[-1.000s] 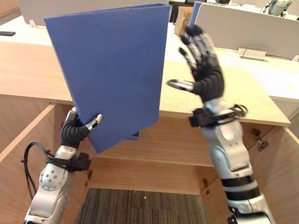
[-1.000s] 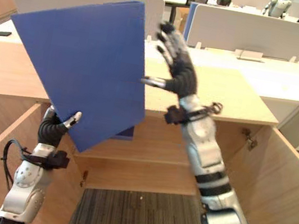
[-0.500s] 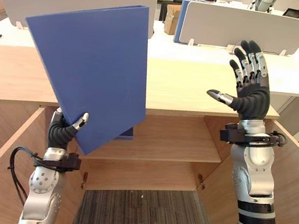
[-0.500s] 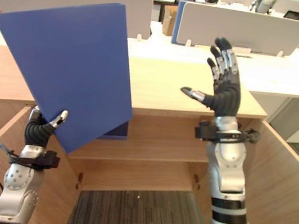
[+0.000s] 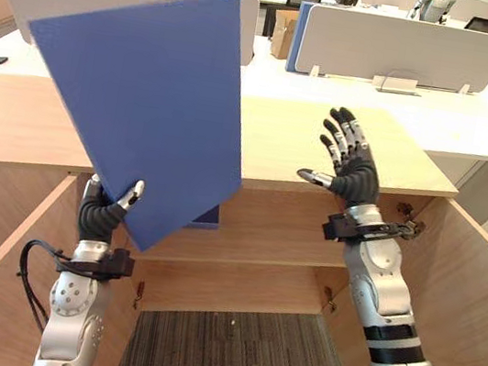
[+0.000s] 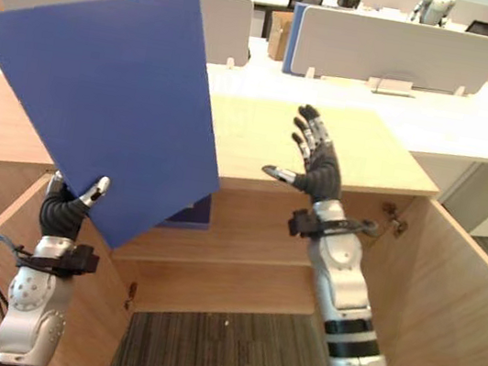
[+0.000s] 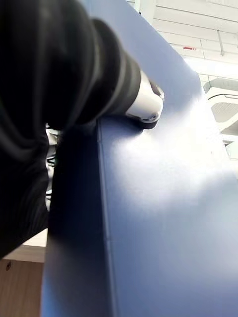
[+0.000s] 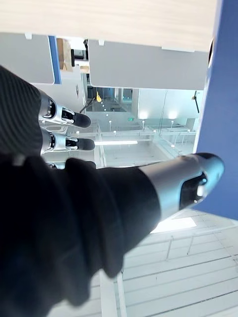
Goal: Walk over to the cabinet, pick up the folder, carry it to the office cabinet, place the folder inside the office cabinet, then close the office cabinet door
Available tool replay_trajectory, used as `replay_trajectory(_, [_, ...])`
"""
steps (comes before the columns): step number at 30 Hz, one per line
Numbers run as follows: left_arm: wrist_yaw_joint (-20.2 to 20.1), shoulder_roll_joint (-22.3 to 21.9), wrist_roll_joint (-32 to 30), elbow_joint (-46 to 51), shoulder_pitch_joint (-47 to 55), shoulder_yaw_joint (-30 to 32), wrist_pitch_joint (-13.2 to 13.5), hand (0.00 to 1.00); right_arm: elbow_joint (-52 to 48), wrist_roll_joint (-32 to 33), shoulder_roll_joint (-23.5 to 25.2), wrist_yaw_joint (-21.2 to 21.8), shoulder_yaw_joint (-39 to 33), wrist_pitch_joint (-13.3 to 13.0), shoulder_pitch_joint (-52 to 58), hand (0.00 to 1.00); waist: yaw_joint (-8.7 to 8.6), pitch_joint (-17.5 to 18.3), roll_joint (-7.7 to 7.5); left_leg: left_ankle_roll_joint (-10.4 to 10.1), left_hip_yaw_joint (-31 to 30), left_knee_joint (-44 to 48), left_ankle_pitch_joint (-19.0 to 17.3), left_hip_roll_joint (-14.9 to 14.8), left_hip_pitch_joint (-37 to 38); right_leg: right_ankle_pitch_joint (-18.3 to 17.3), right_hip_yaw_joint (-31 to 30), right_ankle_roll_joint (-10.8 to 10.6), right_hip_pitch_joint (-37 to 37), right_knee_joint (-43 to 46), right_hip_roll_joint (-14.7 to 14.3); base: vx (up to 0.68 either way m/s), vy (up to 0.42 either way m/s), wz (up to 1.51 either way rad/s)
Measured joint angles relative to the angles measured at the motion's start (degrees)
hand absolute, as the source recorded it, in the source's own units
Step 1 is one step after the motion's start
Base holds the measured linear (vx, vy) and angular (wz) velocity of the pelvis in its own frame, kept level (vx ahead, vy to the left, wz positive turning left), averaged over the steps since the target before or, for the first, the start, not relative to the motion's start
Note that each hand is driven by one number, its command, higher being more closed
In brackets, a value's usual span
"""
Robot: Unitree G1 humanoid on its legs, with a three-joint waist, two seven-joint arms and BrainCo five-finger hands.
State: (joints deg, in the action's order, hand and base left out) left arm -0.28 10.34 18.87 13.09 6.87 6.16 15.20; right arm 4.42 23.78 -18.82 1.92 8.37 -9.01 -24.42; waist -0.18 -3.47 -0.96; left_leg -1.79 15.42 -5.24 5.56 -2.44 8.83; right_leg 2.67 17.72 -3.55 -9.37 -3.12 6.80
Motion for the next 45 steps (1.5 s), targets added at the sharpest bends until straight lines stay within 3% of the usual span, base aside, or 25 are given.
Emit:
replay_trajectory(9, [-5.29, 1.90, 8.57, 4.54, -1.80, -5.11, 0.99, 1.00, 15.61, 6.91, -0.03, 2.64, 9.76, 0.98, -13.58, 0.00, 1.13, 0.07, 0.13, -0.04, -0.74, 0.21, 0.24, 0.07, -0.58, -0.01, 0.79, 0.01, 0.12, 0.00, 0.05, -0.01, -0.002, 0.04])
replay_trajectory(15, [-5.21, 4.78, 11.50, 4.52, -2.22, -4.78, 2.01, 1.00, 20.22, 9.25, -0.58, 3.82, 13.93, 0.90, -19.85, 0.00, 1.34, 0.11, 0.19, -0.05, -0.80, 0.20, 0.34, 0.08, -0.67, -0.02, 0.84, 0.03, 0.24, 0.18, 0.09, 0.00, 0.000, 0.00])
replay_trajectory(22, [-5.19, 7.59, 14.05, 4.48, -2.95, -5.73, 3.25, 1.00, 21.20, 15.58, -3.70, 8.75, 23.64, 0.54, -27.16, 0.00, 1.54, 0.20, 0.33, -0.09, -1.04, 0.18, 0.43, 0.06, -0.90, -0.05, 0.99, 0.07, 0.38, 0.28, 0.09, -0.01, -0.001, 0.01])
replay_trajectory(30, [-5.19, 9.28, 15.97, 4.33, -4.35, -6.88, 6.05, 1.00, 21.06, 24.21, -7.80, 12.11, 29.89, 0.28, -31.09, 0.00, 2.70, 0.99, 0.42, -0.13, -2.07, 0.23, 0.59, 0.08, -1.84, -0.06, 1.99, 0.07, 0.71, 0.09, 0.02, -0.01, -0.009, 0.06])
replay_trajectory(31, [-5.19, 9.46, 16.01, 4.31, -4.35, -6.88, 6.25, 1.00, 21.04, 25.23, -7.81, 12.16, 30.47, 0.37, -31.23, 1.00, 2.88, 1.03, 0.45, -0.14, -2.10, 0.23, 0.59, 0.06, -1.85, -0.06, 2.02, 0.08, 0.69, 0.04, -0.02, -0.03, -0.014, 0.04])
replay_trajectory(37, [-5.20, 11.91, 20.03, 2.89, -4.35, -6.89, 7.80, 1.00, 14.76, 29.27, -12.37, 12.78, 34.45, 3.06, -31.62, 1.00, 3.88, 1.63, 0.54, -0.24, -2.16, 0.26, 0.54, -0.02, -2.62, -0.08, 2.02, 0.12, 1.34, 0.15, -0.06, 0.00, 0.000, 0.00])
replay_trajectory(38, [-5.21, 11.98, 20.54, 2.89, -4.35, -6.89, 7.98, 0.00, 13.96, 29.31, -12.81, 12.78, 34.41, 3.16, -31.63, 1.00, 3.96, 1.85, 0.55, -0.26, -2.16, 0.27, 0.57, -0.02, -2.86, -0.06, 2.01, 0.10, 1.50, 0.22, -0.06, 0.00, 0.000, 0.00])
replay_trajectory(45, [-6.91, 12.00, 23.24, 1.44, -3.83, -7.25, 9.10, 0.00, 11.10, 30.89, -13.87, 13.89, 34.14, 3.96, -30.83, 1.00, 3.77, 2.28, 0.70, -0.33, -2.02, 0.29, 0.54, -0.14, -2.79, -0.22, 1.79, 0.22, 1.68, 0.86, -0.01, -0.01, 0.000, -0.01])
